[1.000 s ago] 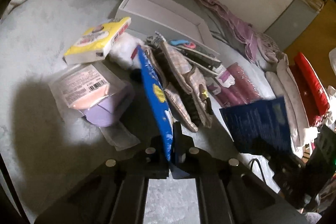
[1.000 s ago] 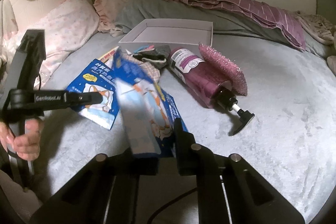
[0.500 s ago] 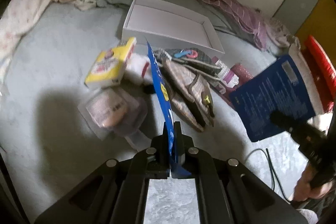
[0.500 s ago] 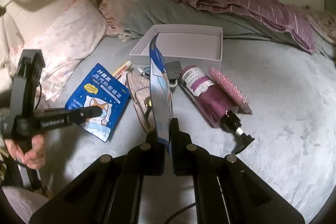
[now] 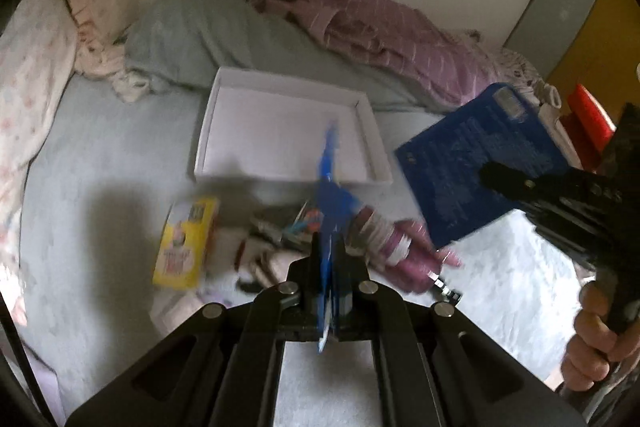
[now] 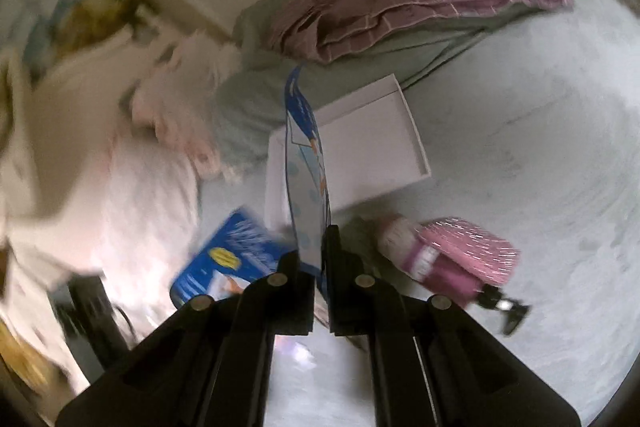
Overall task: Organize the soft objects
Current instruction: 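Carry both blue packets over the white box and open both grippers, then push the blue packets flat inside the white box with both grippers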
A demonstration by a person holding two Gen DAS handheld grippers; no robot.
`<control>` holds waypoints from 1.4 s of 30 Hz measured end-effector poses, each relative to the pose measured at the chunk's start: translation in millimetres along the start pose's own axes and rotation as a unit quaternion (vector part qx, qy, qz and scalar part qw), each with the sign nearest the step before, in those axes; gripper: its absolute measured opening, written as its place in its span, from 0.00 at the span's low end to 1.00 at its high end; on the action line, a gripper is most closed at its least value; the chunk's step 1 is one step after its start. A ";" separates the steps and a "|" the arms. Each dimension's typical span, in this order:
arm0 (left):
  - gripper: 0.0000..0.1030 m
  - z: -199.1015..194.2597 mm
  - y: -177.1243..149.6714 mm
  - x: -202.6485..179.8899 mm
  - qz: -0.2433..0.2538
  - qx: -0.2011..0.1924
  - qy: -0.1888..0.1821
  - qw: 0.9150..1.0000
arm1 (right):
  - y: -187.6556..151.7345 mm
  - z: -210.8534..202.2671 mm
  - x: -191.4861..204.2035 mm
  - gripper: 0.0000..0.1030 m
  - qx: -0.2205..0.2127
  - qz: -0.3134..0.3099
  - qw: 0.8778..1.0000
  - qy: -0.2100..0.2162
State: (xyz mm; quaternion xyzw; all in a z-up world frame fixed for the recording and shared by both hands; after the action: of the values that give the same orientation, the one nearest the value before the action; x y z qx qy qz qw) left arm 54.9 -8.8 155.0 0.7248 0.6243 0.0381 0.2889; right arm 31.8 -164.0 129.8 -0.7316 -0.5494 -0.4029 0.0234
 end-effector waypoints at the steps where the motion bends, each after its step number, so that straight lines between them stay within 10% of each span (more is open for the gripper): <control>1: 0.00 -2.9 9.0 -0.5 0.002 -0.004 -0.007 1.000 | 7.7 4.5 -0.6 0.06 0.000 0.024 1.000 0.011; 8: 0.00 1.9 52.2 2.7 0.003 -0.023 -0.025 0.999 | 49.7 57.9 -20.9 0.06 0.007 0.171 0.982 0.074; 19: 0.00 76.0 103.2 55.5 -0.080 -0.022 -0.036 0.996 | 87.5 142.7 -28.2 0.06 0.042 0.190 0.974 0.112; 32: 0.03 163.9 91.5 90.4 -0.157 0.037 0.019 0.987 | 79.6 202.0 -61.7 0.11 0.109 0.212 0.971 0.034; 37: 0.25 180.0 81.4 92.7 -0.172 0.084 0.019 0.981 | 83.3 188.2 -75.5 0.64 0.094 0.237 0.967 0.014; 42: 0.57 167.4 82.9 71.4 -0.123 0.082 0.039 0.988 | 95.3 153.0 -76.9 0.73 0.077 0.226 0.971 0.017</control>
State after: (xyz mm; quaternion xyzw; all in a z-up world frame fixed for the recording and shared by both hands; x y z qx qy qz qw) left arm 213.3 -9.2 32.8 0.6619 0.7203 -0.0209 0.2064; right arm 191.0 -189.1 18.3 -0.8259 -0.3985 -0.3562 0.1795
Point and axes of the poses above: each gripper's, at about its wrist camera, not at the fingertips, and z roughly the way its jaws point, x to its left, y to its top, the point moved 3 cm from there along z, roughly the way its jaws point, and after that the axes turned 8 degrees about x, right-handed, at the moved point
